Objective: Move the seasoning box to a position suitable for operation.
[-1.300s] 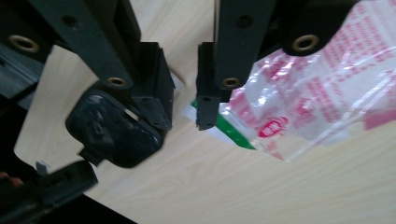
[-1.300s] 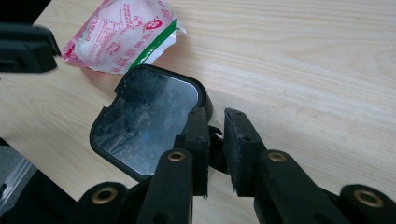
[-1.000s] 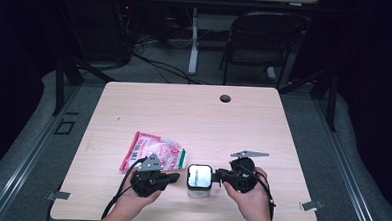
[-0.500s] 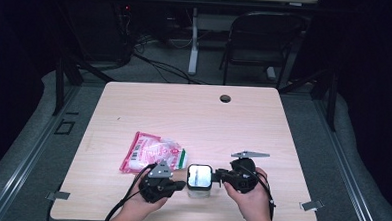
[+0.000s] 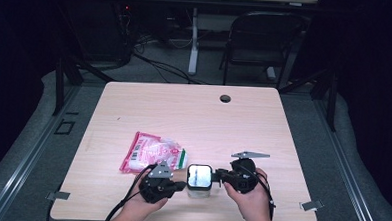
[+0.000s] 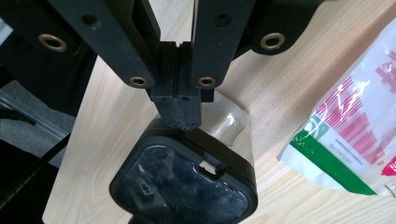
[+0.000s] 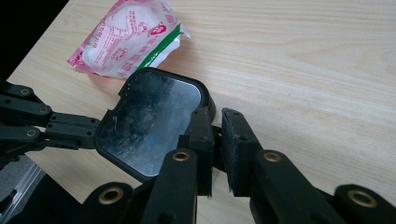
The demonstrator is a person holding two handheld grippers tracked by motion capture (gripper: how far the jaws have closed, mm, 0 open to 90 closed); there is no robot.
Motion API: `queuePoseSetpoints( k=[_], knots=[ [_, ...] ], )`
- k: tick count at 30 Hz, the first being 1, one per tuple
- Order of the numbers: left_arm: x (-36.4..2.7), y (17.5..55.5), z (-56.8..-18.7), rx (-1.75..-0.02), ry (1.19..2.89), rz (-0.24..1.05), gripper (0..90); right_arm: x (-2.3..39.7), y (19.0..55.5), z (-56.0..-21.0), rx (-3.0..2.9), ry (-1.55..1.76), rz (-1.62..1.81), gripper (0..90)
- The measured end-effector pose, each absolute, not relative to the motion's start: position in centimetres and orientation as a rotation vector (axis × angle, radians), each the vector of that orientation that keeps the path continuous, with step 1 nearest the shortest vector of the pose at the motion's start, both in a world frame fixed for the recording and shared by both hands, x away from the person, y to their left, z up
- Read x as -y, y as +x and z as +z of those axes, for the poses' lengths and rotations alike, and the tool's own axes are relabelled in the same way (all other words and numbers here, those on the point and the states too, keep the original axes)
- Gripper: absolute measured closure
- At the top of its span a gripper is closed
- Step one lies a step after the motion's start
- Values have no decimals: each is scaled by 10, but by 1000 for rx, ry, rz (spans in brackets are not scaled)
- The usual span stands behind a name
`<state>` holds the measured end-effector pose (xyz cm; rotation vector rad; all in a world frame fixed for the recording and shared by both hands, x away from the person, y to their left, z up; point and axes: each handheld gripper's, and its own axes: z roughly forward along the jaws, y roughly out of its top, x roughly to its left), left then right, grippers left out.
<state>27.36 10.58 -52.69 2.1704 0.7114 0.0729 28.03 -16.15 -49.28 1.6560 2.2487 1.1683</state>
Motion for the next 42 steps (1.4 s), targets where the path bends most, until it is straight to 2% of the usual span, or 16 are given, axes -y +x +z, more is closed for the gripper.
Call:
queuePoseSetpoints(
  k=[23, 25, 35, 37, 40, 42],
  knots=[
    [-102, 274, -519, -692, 2159, 83, 900, 162, 280, -494, -2239, 1654, 1172, 812],
    [-102, 274, -517, -690, 2166, 82, 900, 163, 280, -494, -2237, 1660, 1153, 766],
    [-98, 275, -504, -672, 2165, 107, 900, 158, 271, -480, -2326, 1586, 1187, 658],
    [-95, 276, -499, -664, 2168, 115, 900, 157, 267, -478, -2360, 1551, 1208, 589],
    [-92, 277, -496, -659, 2169, 124, 900, 154, 264, -479, -2386, 1497, 1212, 565],
    [-88, 278, -491, -651, 2174, 128, 900, 153, 260, -479, -2415, 1444, 1231, 519]
  ],
)
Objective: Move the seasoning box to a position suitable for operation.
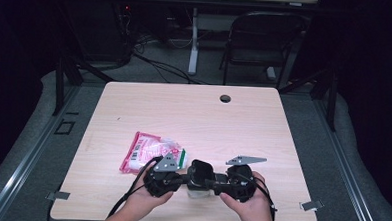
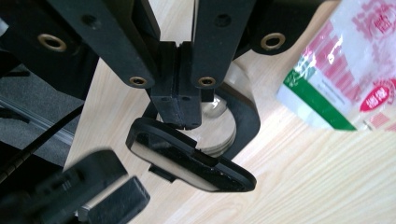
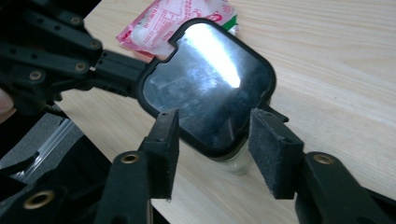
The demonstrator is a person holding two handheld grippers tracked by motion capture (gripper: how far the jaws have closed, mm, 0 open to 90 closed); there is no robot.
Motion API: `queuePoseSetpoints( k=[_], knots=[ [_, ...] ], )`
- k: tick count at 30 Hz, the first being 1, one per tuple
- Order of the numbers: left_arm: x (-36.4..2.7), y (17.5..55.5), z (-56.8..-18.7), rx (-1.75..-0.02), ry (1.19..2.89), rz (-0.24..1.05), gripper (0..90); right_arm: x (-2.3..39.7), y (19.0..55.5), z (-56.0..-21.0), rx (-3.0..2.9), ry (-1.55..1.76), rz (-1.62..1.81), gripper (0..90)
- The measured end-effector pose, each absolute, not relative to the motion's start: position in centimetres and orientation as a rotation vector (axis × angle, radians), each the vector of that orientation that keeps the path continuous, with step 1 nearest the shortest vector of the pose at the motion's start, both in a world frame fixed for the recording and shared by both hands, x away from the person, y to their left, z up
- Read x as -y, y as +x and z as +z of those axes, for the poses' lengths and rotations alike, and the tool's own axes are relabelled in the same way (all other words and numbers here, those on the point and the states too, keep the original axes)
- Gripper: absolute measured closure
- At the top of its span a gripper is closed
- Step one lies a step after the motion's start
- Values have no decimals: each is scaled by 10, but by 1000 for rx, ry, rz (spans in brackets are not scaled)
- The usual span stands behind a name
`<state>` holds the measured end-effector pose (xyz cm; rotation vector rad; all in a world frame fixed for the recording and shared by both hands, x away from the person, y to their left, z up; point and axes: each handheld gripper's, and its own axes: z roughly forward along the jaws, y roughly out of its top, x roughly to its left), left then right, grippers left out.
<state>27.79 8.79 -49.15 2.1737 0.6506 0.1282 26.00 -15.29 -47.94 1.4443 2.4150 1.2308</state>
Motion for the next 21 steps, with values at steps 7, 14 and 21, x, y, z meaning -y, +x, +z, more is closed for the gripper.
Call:
queuePoseSetpoints(
  k=[7, 14, 21],
  knots=[
    [-79, 281, -482, -637, 2180, 135, 900, 150, 254, -479, -2434, 1364, 1228, 451],
    [-72, 283, -476, -633, 2174, 128, 898, 143, 251, -480, -2436, 1323, 1205, 423],
    [-66, 285, -474, -621, 2169, 119, 884, 136, 251, -485, -2388, 1308, 1157, 460]
  ],
)
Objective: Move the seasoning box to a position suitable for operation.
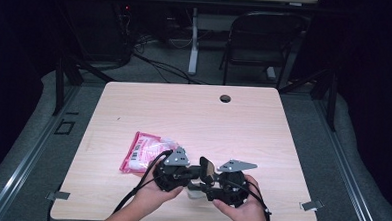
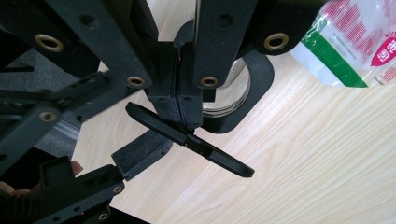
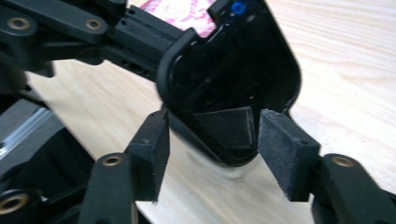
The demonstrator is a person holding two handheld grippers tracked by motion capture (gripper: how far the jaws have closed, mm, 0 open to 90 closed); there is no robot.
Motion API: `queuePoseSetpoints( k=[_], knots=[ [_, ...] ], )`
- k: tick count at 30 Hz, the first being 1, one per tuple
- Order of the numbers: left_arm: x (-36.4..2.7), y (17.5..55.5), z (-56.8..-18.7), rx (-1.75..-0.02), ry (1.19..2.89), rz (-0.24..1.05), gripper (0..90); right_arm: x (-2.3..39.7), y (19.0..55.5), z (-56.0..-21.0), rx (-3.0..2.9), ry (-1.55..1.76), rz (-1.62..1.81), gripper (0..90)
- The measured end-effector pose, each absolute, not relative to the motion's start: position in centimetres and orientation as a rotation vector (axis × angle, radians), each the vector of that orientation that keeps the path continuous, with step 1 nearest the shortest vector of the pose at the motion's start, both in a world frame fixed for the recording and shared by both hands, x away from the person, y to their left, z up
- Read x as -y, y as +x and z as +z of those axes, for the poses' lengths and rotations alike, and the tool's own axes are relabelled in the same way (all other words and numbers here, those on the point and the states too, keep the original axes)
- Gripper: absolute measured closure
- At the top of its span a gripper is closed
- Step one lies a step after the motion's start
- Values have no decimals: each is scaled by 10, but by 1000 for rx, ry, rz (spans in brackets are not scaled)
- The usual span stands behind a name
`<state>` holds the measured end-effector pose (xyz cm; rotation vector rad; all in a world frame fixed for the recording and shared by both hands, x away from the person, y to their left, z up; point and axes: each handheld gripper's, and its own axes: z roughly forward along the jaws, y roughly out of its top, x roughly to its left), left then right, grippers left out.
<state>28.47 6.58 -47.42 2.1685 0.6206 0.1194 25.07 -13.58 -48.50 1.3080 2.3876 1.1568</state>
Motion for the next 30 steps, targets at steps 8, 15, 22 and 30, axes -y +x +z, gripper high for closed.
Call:
queuePoseSetpoints(
  k=[8, 15, 22, 30],
  knots=[
    [-69, 293, -479, -666, 2151, 151, 747, 136, 249, -486, -2361, 1312, 1168, 492],
    [-71, 304, -490, -737, 2188, 195, 661, 137, 250, -487, -2359, 1304, 1176, 488],
    [-71, 312, -495, -761, 2190, 197, 645, 137, 249, -487, -2357, 1319, 1182, 488],
    [-69, 318, -509, -797, 2220, 189, 663, 138, 250, -487, -2357, 1312, 1180, 489]
  ],
)
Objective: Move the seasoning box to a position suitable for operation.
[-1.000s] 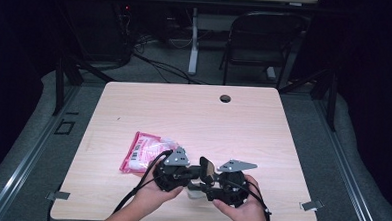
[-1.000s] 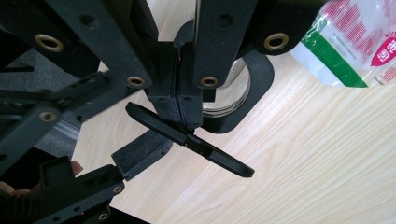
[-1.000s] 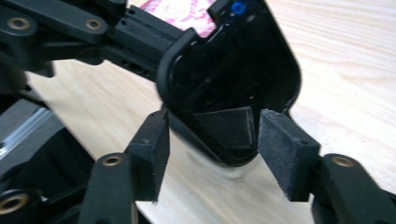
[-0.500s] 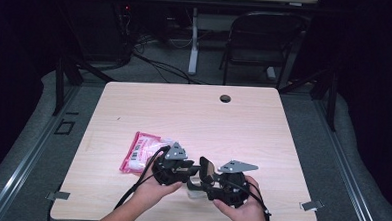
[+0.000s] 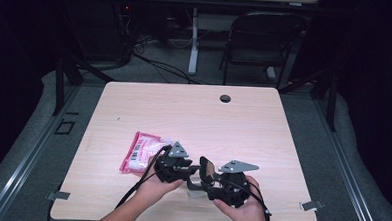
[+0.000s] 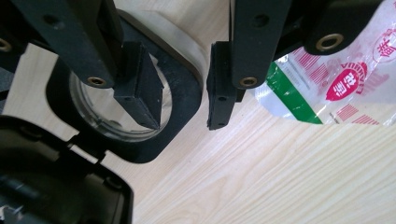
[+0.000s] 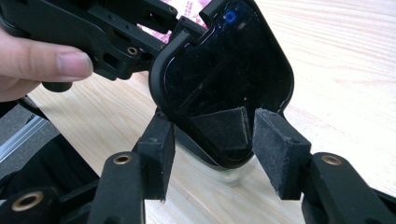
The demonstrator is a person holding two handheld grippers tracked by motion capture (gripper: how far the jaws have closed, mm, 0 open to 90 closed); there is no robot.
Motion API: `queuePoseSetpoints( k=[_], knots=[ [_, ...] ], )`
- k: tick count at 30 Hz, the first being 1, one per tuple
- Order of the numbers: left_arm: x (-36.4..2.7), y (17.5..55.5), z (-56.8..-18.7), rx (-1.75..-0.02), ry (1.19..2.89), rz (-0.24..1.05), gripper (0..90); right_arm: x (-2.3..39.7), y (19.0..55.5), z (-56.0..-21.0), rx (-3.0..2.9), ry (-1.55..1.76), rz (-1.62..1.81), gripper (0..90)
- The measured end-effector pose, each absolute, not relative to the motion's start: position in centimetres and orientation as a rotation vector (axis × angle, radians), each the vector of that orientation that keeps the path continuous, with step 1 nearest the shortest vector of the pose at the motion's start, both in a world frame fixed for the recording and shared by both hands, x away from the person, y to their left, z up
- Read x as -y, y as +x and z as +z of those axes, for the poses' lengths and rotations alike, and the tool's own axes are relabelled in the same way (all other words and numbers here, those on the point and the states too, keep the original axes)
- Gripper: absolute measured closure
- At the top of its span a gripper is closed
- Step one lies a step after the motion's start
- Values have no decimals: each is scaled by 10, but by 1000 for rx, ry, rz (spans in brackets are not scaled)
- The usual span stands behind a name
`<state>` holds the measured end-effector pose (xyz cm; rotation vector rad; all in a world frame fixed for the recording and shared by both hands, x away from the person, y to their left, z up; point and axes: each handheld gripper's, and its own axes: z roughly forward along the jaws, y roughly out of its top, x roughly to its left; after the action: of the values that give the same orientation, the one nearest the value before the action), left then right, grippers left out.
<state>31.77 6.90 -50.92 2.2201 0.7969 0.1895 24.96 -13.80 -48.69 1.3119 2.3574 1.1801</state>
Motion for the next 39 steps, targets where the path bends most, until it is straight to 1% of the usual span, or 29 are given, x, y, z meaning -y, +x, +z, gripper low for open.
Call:
queuePoseSetpoints(
  k=[2, 12, 20, 21, 23, 26, 29, 35, 39],
  knots=[
    [-69, 318, -512, -796, 2225, 175, 690, 138, 250, -487, -2357, 1312, 1180, 490],
    [-68, 318, -515, -782, 2218, 181, 695, 140, 249, -486, -2356, 1301, 1182, 526],
    [-67, 318, -516, -783, 2211, 184, 697, 150, 246, -483, -2335, 1299, 1182, 597],
    [-67, 318, -516, -781, 2212, 187, 701, 155, 245, -482, -2334, 1296, 1189, 627],
    [-66, 318, -516, -774, 2215, 194, 703, 156, 244, -482, -2334, 1296, 1190, 636],
    [-66, 318, -516, -768, 2217, 193, 705, 161, 242, -483, -2321, 1310, 1204, 671],
    [-66, 318, -516, -762, 2220, 198, 705, 167, 239, -484, -2308, 1328, 1217, 725],
    [-66, 319, -516, -768, 2220, 193, 704, 168, 238, -483, -2306, 1339, 1197, 749],
    [-69, 321, -516, -789, 2206, 167, 704, 166, 238, -482, -2298, 1343, 1178, 760]
  ],
)
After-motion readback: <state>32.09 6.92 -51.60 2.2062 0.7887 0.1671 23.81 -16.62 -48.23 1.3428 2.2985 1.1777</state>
